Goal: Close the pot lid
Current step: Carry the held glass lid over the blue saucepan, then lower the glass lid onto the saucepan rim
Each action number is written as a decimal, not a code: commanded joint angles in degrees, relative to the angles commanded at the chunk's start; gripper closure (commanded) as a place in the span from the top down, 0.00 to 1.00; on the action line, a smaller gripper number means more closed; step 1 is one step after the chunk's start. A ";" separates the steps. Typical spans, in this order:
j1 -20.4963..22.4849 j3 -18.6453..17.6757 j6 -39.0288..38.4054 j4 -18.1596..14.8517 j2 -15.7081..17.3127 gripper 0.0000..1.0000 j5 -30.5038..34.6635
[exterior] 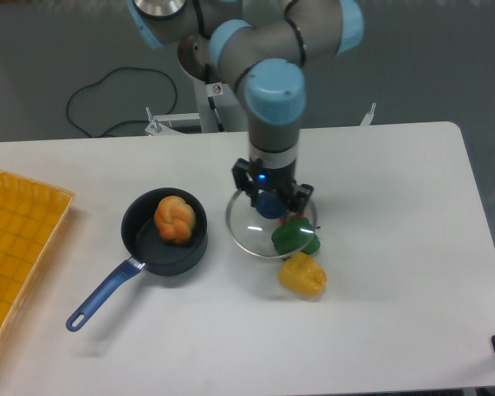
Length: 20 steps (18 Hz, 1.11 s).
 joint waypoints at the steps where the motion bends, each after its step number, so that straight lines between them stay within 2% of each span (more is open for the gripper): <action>1: -1.14 -0.44 -0.79 0.00 0.35 0.49 0.00; 9: -8.70 -1.94 -8.18 0.00 0.62 0.49 1.32; 20: -13.27 -2.46 -13.10 1.84 -0.96 0.49 2.81</action>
